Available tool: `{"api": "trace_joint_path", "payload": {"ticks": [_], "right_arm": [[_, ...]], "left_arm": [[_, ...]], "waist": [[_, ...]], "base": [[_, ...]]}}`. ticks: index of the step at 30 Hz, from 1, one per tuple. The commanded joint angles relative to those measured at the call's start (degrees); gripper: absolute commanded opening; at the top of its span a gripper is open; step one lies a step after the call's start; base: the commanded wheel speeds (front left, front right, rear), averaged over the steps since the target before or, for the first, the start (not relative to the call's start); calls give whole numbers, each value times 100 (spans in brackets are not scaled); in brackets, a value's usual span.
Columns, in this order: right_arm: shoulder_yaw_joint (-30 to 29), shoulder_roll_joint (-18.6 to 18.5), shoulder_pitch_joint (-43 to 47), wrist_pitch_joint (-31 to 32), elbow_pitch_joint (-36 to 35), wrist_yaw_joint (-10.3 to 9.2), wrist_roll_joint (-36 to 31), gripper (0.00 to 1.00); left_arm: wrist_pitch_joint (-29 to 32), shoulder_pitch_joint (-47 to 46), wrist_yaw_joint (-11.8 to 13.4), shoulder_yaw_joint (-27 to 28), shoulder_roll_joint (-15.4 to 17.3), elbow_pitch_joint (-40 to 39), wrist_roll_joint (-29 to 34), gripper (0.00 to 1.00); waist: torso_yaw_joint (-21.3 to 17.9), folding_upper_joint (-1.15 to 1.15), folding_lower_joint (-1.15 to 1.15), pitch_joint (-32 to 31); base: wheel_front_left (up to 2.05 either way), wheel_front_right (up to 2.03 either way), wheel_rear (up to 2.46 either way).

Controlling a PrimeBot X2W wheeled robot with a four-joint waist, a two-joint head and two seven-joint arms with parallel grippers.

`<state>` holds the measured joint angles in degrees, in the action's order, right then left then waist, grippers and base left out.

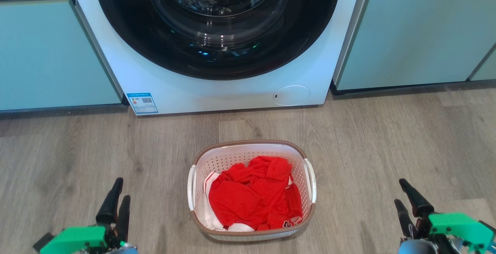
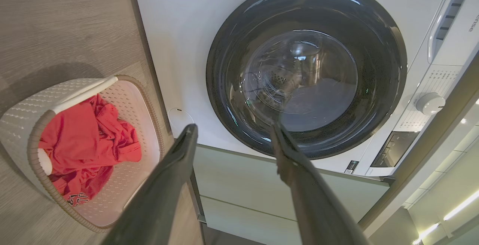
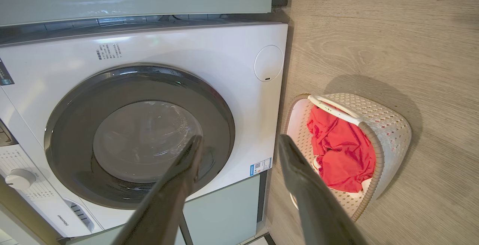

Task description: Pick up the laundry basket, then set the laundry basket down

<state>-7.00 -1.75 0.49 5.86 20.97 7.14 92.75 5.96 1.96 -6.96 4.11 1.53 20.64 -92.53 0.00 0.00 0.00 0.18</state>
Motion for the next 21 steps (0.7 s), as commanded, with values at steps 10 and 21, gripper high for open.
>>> {"api": "trace_joint_path", "payload": {"ticks": [10,21], "right_arm": [[156,-33,-229,-204,-265,4,-181,100],[248,-41,-250,-388,-451,7,-779,100]], "left_arm": [[-207,-244,67,-84,55,-425,236,100],[-392,-244,208,-174,63,-744,849,100]], "waist": [[-1,0,0,-3],[5,0,0,-6]], "base": [[0,0,0],[0,0,0]]}}
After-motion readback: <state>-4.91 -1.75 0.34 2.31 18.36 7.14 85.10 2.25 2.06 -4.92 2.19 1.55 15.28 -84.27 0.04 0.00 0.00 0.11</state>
